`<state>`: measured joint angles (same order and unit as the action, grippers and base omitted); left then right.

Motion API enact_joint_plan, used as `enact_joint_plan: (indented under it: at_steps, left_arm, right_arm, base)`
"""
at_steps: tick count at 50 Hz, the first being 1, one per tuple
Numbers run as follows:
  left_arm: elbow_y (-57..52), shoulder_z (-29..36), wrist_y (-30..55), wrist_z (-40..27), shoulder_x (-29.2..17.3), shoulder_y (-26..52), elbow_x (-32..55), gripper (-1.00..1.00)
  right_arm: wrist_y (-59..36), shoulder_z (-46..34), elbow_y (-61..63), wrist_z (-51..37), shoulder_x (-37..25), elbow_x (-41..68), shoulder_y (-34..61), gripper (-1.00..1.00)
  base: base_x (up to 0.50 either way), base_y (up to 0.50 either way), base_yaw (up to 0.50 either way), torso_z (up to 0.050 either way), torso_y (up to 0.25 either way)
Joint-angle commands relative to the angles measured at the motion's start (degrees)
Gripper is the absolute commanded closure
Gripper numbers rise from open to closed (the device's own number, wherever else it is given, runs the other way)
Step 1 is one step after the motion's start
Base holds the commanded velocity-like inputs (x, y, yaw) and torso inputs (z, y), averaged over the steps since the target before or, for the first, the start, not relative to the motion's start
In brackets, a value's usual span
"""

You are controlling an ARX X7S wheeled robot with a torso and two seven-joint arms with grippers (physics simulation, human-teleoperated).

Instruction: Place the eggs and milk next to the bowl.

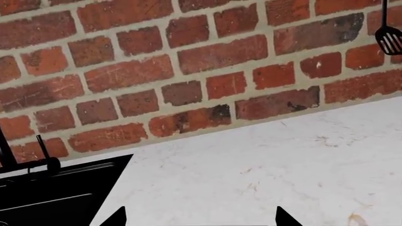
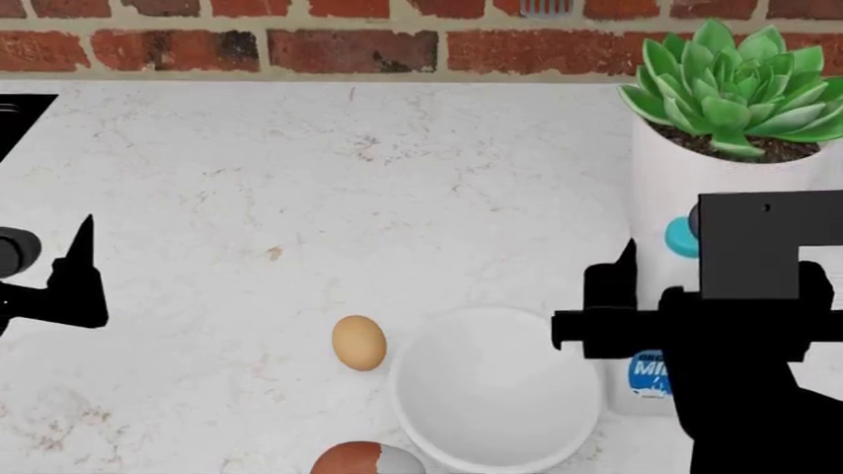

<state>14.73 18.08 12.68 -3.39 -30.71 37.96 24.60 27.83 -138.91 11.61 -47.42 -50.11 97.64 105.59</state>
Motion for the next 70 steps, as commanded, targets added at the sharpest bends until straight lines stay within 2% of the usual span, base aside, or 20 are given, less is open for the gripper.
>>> enact_joint_plan:
  at_steps: [1, 22, 23, 41, 61, 70]
  left_arm:
    - [0.44, -0.80, 1.06, 1.10, 1.74, -0.16, -1.82, -1.00]
    - [1.03, -0.07, 0.71, 1.41, 1.84, 0.33, -2.40, -1.00]
    - [0.95, -0.11, 0.80, 1.40, 1.84, 0.31, -2.30, -1.00]
    - [-0.42, -0.15, 1.41, 1.17, 1.34, -0.34, -1.90, -1.00]
    - [-1.27, -0.34, 1.88, 1.06, 1.06, 0.03, -1.46, -1.00]
    - [-3.22, -1.63, 2.80, 0.05, 0.59, 0.48, -0.40, -1.00]
  right_arm:
    - [0.09, 3.77, -0.62, 1.41, 1.26, -3.13, -1.02, 1.00]
    - [0.98, 4.86, -1.40, 2.81, 1.03, -3.19, -3.49, 1.00]
    - [0.95, 4.90, -1.32, 2.85, 0.95, -3.19, -3.47, -1.00]
    - [-0.32, 5.69, -0.61, 2.97, 0.25, -3.27, -2.34, -1.00]
    - [-5.35, 7.15, 3.19, 1.65, -2.14, -3.17, 6.10, -1.00]
    - [-8.04, 7.60, 7.57, 0.36, -5.83, -4.53, 11.41, -1.00]
  base:
    - [0.00, 0.00, 0.00, 0.010, 0.000]
    - [0.00, 0.00, 0.00, 0.000, 0.000]
    - [0.00, 0.00, 0.00, 0.000, 0.000]
    - [0.00, 0.00, 0.00, 0.000, 0.000]
    - [0.00, 0.00, 0.00, 0.000, 0.000]
    - [0.00, 0.00, 0.00, 0.000, 0.000]
